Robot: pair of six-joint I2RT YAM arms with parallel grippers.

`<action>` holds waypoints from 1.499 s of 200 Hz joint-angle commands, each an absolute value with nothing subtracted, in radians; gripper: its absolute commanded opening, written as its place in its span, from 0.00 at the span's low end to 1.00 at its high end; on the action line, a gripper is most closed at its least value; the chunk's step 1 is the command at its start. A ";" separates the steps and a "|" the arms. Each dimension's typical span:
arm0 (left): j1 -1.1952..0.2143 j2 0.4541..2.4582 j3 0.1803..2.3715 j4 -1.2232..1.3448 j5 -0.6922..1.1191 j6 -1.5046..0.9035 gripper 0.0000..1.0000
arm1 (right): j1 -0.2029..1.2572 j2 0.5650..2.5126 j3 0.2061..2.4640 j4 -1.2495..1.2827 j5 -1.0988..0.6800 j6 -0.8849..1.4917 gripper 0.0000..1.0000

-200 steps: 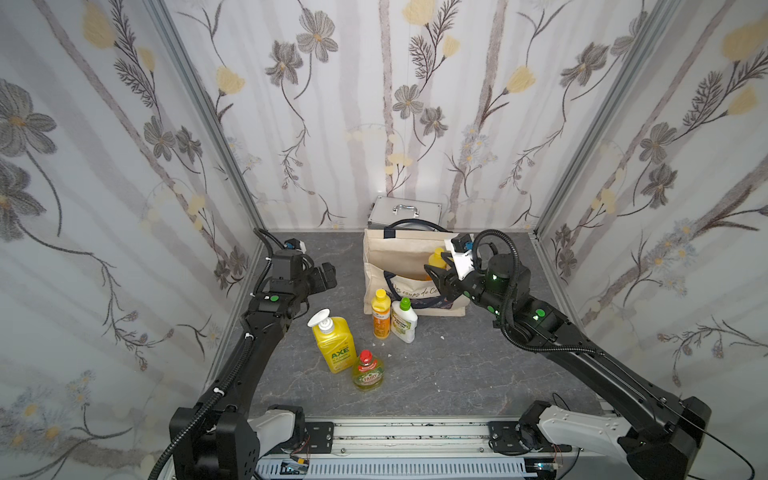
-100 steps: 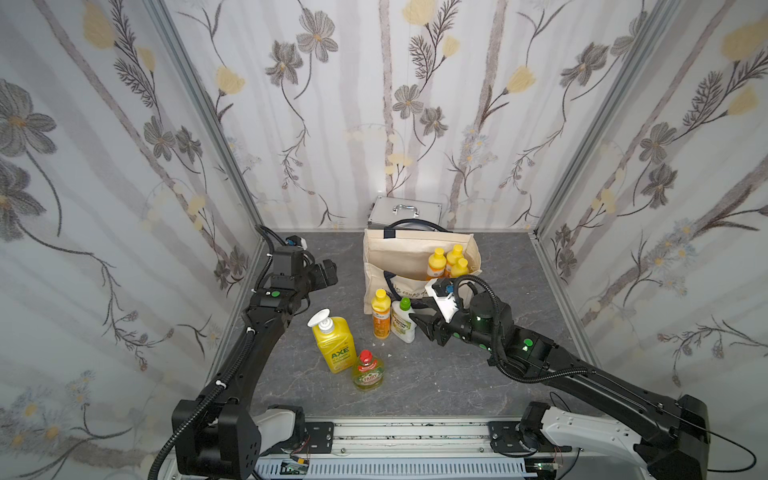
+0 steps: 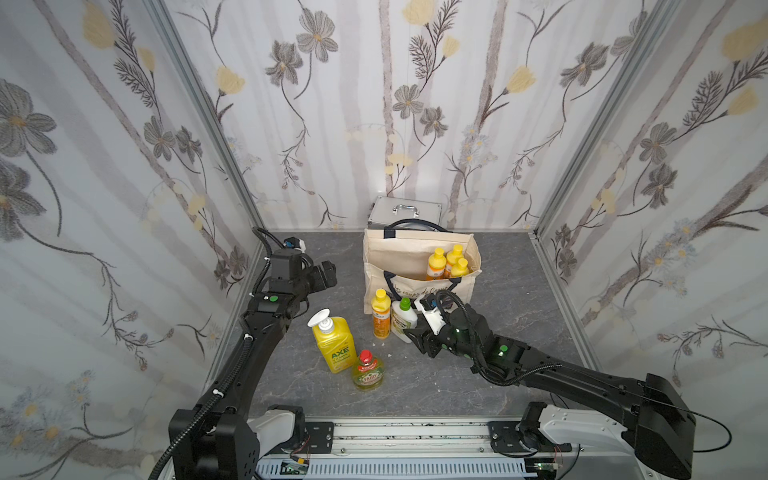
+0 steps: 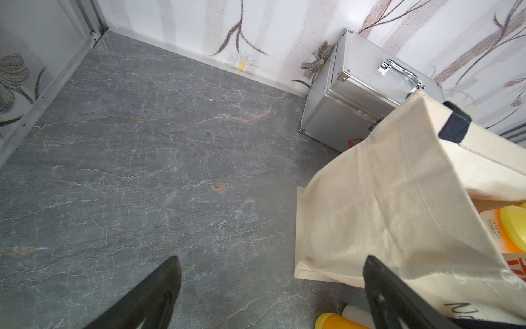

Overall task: Pack dish soap into the shopping bag
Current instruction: Pick up the bottle of dish soap at the center of the board.

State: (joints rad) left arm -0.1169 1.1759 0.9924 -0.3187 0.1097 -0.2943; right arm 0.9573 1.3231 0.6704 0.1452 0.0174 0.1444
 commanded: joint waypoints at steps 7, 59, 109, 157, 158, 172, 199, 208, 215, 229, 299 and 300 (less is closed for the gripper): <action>-0.117 1.167 0.988 -0.288 0.106 -0.299 1.00 | 0.943 1.364 0.701 0.216 0.092 0.146 0.60; -0.117 1.172 0.987 -0.283 0.102 -0.296 1.00 | 0.907 1.433 0.772 0.234 0.055 0.121 0.60; -0.117 1.170 0.986 -0.287 0.096 -0.293 1.00 | 0.896 1.498 0.812 0.278 0.056 0.098 0.58; -0.117 1.170 0.984 -0.290 0.090 -0.291 1.00 | 0.882 1.555 0.839 0.305 0.040 0.087 0.54; -0.117 1.170 0.984 -0.289 0.090 -0.291 1.00 | 0.882 1.555 0.839 0.307 0.039 0.088 0.54; -0.117 1.172 0.985 -0.288 0.092 -0.291 1.00 | 0.879 1.567 0.843 0.319 0.029 0.091 0.53; -0.117 1.172 0.985 -0.288 0.087 -0.290 1.00 | 0.877 1.587 0.849 0.329 0.023 0.093 0.51; -0.117 1.173 0.985 -0.288 0.086 -0.290 1.00 | 0.877 1.590 0.848 0.333 0.021 0.095 0.50; -0.117 1.173 0.985 -0.290 0.087 -0.290 1.00 | 0.876 1.589 0.851 0.335 0.017 0.095 0.50; -0.117 1.176 0.985 -0.289 0.087 -0.288 1.00 | 0.876 1.624 0.856 0.335 0.014 0.096 0.49; -0.117 1.175 0.986 -0.288 0.090 -0.291 1.00 | 0.873 1.635 0.856 0.332 0.015 0.092 0.44; -0.117 1.175 0.986 -0.289 0.090 -0.291 1.00 | 0.873 1.635 0.856 0.333 0.015 0.092 0.44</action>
